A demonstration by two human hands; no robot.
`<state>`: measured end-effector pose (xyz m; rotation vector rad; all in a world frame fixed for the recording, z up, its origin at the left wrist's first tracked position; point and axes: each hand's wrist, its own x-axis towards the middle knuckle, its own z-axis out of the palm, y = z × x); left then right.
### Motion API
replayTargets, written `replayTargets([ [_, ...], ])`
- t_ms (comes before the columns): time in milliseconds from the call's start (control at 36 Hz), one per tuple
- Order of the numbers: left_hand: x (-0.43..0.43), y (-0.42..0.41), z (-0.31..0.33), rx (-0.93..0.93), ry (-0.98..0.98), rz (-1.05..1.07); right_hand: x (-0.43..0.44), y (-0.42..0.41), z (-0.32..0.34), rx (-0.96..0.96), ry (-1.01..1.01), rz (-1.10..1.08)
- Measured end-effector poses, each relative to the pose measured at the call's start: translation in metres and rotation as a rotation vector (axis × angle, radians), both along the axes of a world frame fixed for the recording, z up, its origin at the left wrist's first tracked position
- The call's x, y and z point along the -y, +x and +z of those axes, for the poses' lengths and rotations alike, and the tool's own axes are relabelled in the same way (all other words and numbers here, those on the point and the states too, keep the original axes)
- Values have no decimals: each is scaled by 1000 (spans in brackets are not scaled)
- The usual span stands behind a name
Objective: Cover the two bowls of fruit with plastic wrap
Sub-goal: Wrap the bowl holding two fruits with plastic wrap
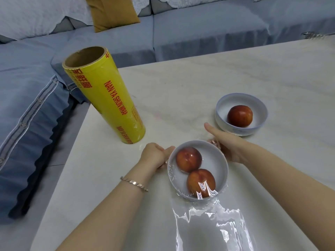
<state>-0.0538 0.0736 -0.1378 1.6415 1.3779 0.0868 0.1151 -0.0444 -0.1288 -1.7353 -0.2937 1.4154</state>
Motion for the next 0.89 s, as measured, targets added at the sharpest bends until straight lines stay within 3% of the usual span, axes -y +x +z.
replayTargets([
  [83,-3,-9,-2,-65,253,-64,9,0,3,-37,18,83],
  [222,26,-13,29,192,659,-215,22,-3,2,132,173,14],
  [278,45,-10,42,175,605,-483,23,-6,2,216,238,-2],
  [333,60,-6,44,21,539,-724,21,-10,2,365,304,-29],
  [389,69,-3,39,-124,554,-821,20,-15,1,584,333,-47],
  [472,71,-2,28,-232,626,-859,22,-21,0,796,407,-38],
  [667,70,-9,19,-184,679,-811,20,-25,-1,941,438,-83],
  [889,71,-6,19,-184,700,-793,17,-9,-10,914,336,-146],
])
